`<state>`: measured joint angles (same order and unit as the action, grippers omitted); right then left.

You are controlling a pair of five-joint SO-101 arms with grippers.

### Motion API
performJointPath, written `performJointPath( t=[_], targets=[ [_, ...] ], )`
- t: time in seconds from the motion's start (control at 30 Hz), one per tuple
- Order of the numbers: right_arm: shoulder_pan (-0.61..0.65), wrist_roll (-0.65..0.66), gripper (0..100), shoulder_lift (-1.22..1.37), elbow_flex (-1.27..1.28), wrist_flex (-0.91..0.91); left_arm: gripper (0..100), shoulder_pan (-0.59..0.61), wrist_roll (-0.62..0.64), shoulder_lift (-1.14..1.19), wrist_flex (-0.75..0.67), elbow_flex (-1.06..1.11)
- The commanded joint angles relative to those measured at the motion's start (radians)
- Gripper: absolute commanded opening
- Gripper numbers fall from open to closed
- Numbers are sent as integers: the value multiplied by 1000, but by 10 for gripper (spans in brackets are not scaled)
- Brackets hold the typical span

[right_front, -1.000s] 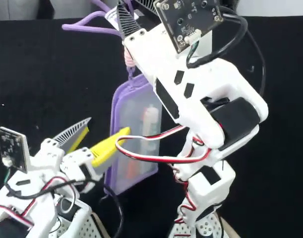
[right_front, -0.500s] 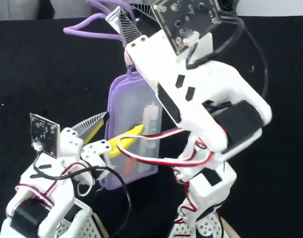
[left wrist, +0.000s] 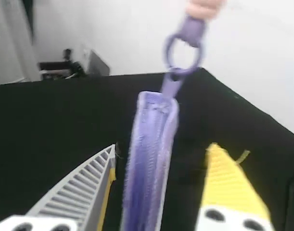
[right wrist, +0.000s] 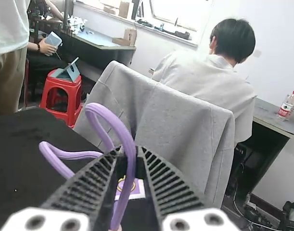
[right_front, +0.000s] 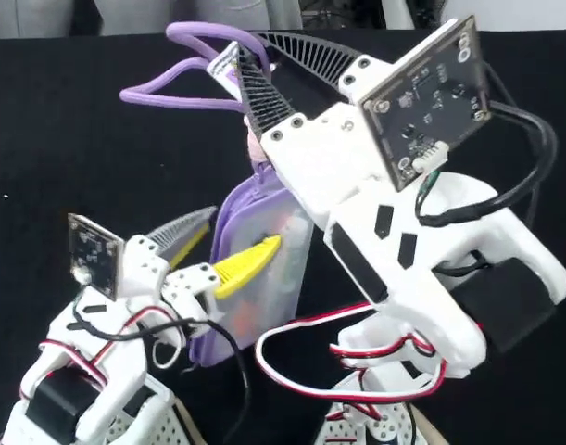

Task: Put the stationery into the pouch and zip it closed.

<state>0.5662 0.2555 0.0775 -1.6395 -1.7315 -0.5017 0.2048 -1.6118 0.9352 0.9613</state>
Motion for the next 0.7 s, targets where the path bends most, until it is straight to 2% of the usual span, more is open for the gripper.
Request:
performJointPath(
  t=[0.0, 0.13, 0.27, 0.47, 0.67],
  targets=[
    [15, -3, 11, -38, -27, -28, 210, -74, -69, 5, -25, -7],
    [15, -3, 11, -38, -28, -29, 139, -79, -143, 5, -20, -5],
    [15, -3, 11, -38, -22, -29, 27, -79, -147, -5, -6, -5],
    [8, -3, 11, -28, -21, -28, 29, -85, -147, -6, 98, -64],
    [-106, -11, 11, 33, -21, -21, 29, -81, -149, -8, 270, -234]
  ],
)
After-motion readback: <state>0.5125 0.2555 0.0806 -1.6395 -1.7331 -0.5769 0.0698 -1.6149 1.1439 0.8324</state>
